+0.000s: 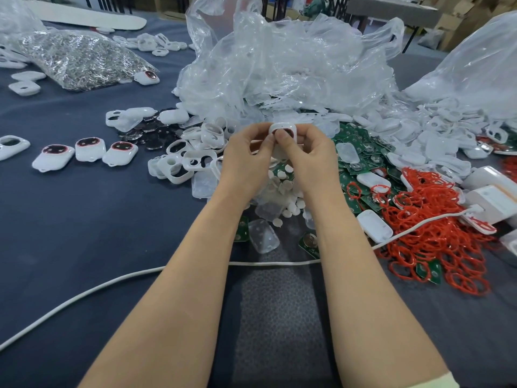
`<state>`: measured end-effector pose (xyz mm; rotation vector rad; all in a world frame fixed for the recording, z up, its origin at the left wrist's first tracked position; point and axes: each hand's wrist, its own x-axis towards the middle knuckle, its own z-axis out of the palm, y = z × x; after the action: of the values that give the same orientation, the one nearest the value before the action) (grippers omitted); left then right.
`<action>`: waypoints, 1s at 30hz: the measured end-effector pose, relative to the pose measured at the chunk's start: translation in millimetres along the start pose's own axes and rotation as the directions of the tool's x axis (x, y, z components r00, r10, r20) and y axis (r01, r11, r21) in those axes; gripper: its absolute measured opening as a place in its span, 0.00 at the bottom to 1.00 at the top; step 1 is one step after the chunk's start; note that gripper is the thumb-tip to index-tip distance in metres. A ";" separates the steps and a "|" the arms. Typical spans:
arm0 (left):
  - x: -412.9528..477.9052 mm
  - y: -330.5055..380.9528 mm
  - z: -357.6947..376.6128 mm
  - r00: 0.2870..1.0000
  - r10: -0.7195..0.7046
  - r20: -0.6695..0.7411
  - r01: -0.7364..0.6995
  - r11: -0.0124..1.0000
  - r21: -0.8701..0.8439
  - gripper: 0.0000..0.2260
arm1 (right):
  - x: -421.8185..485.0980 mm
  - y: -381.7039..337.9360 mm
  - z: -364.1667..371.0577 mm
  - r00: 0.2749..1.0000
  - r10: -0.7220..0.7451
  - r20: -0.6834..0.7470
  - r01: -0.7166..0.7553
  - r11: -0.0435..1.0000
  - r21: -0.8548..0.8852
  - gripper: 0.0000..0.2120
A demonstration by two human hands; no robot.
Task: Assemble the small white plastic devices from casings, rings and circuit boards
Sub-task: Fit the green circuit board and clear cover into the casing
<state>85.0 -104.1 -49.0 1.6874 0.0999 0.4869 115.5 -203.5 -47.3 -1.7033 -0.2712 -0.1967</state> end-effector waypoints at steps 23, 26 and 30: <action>-8.4 0.1 1.2 0.977 -0.178 0.114 0.186 0.981 -0.063 0.05 | -6.9 -2.4 -6.4 0.964 0.255 -0.075 -0.245 0.962 0.122 0.09; -1.2 6.1 -7.9 0.983 -0.183 -0.007 0.180 0.977 -0.116 0.05 | -4.1 -16.1 4.2 0.982 0.179 -0.063 -0.178 0.984 0.021 0.09; 24.8 18.9 -46.8 0.964 -0.143 -0.223 0.107 0.981 -0.162 0.05 | 22.4 -44.1 50.8 0.986 0.147 0.082 -0.155 0.983 0.099 0.08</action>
<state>86.2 -56.0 -19.8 1.4628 0.3329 0.5820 122.9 -145.8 -6.8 -1.6208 -0.2024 -0.0068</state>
